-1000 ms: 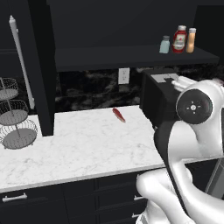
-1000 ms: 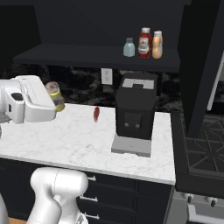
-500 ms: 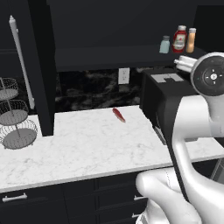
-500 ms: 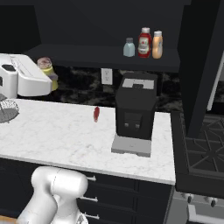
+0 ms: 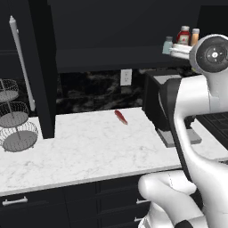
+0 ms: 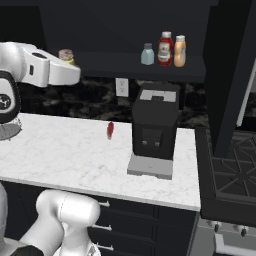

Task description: Put the shaker and condiment bottle from the counter next to their counterparts in the cabinet.

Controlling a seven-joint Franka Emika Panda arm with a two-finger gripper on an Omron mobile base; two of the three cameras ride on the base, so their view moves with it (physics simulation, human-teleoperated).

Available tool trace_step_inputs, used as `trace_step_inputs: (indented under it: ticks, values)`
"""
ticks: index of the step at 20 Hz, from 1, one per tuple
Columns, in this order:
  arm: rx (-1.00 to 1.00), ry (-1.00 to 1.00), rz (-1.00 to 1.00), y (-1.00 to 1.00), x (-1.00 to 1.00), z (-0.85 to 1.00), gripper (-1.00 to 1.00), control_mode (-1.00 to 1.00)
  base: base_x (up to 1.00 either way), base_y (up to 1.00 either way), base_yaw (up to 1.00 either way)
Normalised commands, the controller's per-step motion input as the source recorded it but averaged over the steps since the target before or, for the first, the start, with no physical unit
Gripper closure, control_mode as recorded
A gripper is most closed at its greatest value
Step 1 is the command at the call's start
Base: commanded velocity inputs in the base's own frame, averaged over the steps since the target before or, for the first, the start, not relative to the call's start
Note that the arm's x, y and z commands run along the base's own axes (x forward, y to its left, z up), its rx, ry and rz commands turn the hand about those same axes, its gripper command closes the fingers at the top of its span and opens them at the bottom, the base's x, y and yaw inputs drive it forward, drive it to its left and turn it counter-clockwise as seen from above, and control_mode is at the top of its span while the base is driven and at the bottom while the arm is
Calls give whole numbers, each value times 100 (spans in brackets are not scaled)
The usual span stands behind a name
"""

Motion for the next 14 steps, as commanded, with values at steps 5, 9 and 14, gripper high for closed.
trace_step_inputs:
  ticks: [5,9,14]
  values:
    - [-9,-2,1,0,42,-9,100,-100,0,0,0]
    - [-8,2,2,3,39,-18,100,-100,0,0,0]
    - [-2,0,2,0,41,-6,100,-100,0,0,0]
